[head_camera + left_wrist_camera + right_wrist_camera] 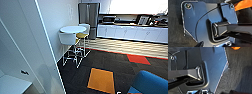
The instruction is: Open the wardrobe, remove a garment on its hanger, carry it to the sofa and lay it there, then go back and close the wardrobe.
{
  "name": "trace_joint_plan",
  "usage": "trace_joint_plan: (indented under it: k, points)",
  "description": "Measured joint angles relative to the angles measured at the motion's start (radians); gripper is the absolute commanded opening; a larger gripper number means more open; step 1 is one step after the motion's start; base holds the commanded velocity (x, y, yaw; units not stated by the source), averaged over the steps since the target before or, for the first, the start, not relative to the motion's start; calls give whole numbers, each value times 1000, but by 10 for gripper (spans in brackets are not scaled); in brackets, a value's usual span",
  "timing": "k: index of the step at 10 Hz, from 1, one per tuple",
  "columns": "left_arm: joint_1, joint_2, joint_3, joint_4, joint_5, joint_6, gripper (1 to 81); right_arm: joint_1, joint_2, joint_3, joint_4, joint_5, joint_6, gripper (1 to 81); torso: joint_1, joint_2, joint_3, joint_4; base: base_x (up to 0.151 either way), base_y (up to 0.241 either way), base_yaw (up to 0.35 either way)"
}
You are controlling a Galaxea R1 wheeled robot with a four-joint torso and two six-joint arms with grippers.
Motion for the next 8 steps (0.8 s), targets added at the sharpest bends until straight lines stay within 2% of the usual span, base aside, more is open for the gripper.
trace_joint_plan:
  k: [8]
  points:
    - [0, 3, 0, 0, 0, 0, 811, -3, 3, 0, 0, 1, -1, 811, 0, 0, 0, 0, 0, 0, 306]
